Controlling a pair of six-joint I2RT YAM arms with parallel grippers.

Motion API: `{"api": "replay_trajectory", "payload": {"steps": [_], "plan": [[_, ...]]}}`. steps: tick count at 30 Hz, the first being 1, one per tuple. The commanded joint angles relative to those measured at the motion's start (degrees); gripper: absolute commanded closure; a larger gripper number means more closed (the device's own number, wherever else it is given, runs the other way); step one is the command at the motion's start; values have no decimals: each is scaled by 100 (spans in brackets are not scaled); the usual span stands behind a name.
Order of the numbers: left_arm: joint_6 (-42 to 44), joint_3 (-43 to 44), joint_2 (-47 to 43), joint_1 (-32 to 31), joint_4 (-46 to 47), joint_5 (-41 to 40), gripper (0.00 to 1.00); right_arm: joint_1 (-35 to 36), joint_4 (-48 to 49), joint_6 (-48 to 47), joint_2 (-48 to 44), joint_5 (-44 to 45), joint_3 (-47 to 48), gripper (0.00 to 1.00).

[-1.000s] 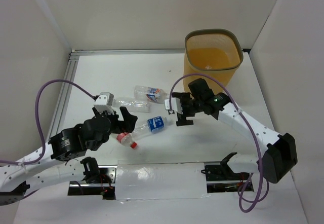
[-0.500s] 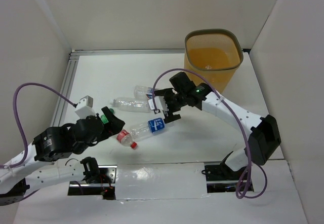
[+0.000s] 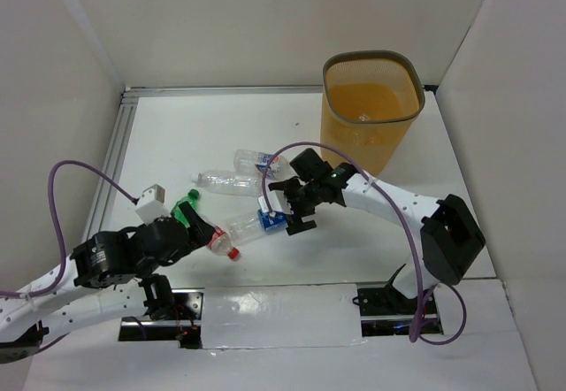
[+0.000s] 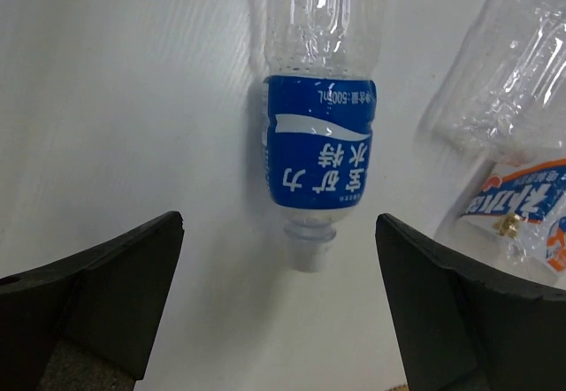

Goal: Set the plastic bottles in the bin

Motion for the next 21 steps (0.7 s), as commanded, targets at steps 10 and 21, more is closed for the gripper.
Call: {"api": "replay_trajectory", "payload": {"steps": [10,21], "plan": [[-815,-730,-342,-1,-9,-218,0,253,1667,682,872,713,-54,4],[-1561,-1107,186,-1,192,-323,0,200,1385,576,1822,230,262,22]]}}
